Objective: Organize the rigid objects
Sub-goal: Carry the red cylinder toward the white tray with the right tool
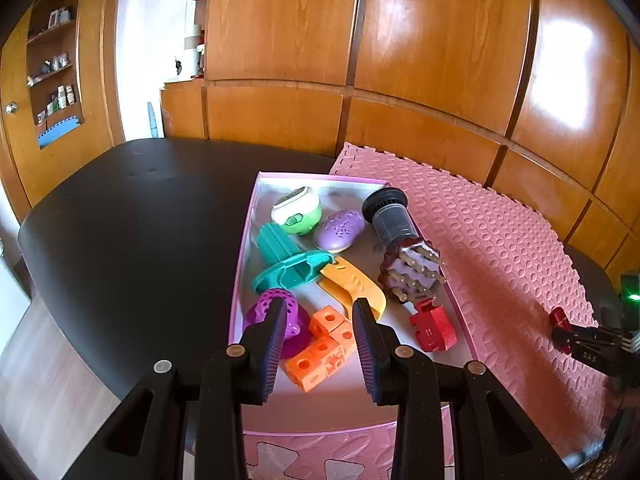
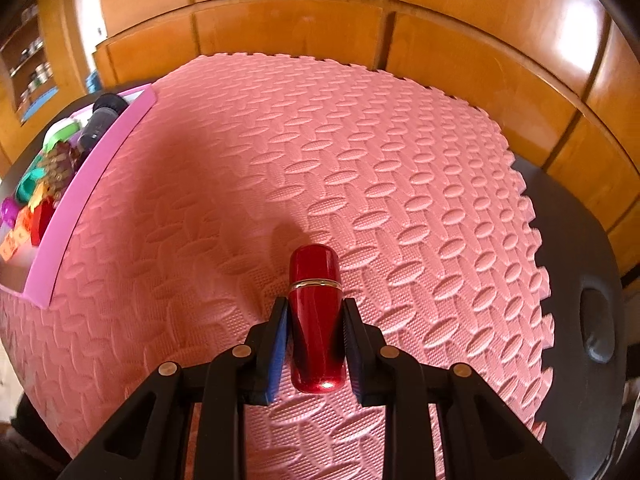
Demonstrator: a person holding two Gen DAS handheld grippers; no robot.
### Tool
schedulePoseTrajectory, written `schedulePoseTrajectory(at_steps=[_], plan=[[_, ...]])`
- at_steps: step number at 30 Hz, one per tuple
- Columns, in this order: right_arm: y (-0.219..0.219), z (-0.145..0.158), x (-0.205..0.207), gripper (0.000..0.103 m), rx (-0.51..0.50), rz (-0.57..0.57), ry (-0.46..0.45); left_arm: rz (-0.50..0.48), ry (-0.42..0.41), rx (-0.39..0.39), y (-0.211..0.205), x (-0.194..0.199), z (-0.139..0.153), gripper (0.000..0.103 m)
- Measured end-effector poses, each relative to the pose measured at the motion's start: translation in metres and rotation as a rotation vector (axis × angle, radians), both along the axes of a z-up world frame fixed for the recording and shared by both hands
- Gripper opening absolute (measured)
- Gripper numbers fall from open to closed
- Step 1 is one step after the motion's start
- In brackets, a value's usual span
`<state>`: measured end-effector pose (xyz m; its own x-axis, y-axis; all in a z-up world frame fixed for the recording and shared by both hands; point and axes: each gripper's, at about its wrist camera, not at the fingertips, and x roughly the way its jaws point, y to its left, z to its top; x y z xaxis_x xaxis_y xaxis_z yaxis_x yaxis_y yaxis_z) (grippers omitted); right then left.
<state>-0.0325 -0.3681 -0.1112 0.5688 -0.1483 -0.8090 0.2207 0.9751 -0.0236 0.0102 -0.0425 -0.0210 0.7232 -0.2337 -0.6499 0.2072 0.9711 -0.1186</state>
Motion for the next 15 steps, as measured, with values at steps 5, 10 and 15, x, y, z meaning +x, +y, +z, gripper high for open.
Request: schedulePoseTrajectory(at_steps=[5, 10, 15], plan=[[0.020, 0.008, -0.001, 0.025, 0.056, 0.036, -0.028, 0.005, 0.004, -0.006, 0.005, -0.002, -0.001, 0.035], [0.054, 0.027, 0.003, 0.025, 0.093, 0.127, -0.075, 0.008, 0.012, -0.011, 0.008, -0.002, -0.004, 0.035], [0.095, 0.047, 0.011, 0.025, 0.123, 0.230, -0.126, 0.018, 0.019, -0.018, 0.014, 0.000, -0.007, 0.035]])
